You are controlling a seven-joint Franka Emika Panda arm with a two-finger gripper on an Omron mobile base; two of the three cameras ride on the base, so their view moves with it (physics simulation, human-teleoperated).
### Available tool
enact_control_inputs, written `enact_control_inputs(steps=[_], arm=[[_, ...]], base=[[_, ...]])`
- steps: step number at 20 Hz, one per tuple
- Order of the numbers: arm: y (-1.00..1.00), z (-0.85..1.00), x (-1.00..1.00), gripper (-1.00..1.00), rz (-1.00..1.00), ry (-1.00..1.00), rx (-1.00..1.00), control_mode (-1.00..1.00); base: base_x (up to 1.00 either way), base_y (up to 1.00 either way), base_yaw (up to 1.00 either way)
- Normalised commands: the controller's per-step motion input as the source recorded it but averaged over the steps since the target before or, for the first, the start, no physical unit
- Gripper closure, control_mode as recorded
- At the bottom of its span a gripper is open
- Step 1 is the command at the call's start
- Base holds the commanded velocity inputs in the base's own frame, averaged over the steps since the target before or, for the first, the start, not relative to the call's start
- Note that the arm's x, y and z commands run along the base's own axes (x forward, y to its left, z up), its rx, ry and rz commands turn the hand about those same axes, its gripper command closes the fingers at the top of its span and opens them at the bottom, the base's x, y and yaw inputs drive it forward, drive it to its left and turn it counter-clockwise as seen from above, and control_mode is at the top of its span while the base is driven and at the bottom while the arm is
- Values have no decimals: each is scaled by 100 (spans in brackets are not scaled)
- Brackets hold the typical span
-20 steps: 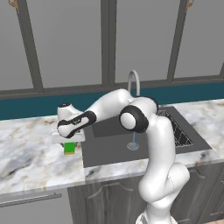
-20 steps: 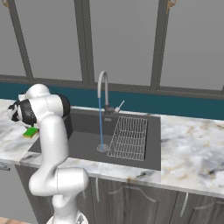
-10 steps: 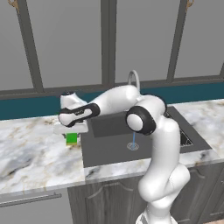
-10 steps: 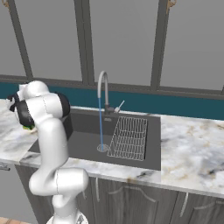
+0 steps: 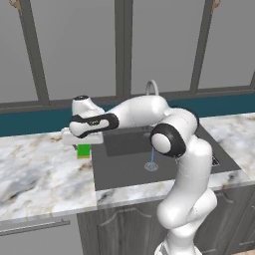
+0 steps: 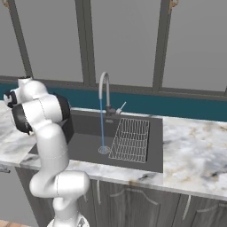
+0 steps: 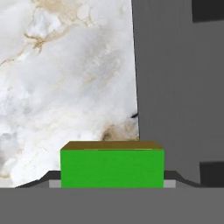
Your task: Soak the sponge with water for a few seconds and then drop it inside the sink.
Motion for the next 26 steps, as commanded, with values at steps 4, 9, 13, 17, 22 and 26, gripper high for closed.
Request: enact_control_inputs(steps=[4,9,13,17,22,26], arm=[[-4,23,-39,100,0,-19,0,-100],[-13,33,-34,100,0,-18,0,-100],[-23,39,-15,100,0,-14,0,-100],[-29,35,-20,100,0,-14,2,-100],[-31,29,-18,100,0,-11,2,-100],[-28,21,-26,100,0,-11,1,-100]], base=[[0,0,0],[0,0,0],[0,0,0],[0,0,0],[0,0,0],[0,0,0]])
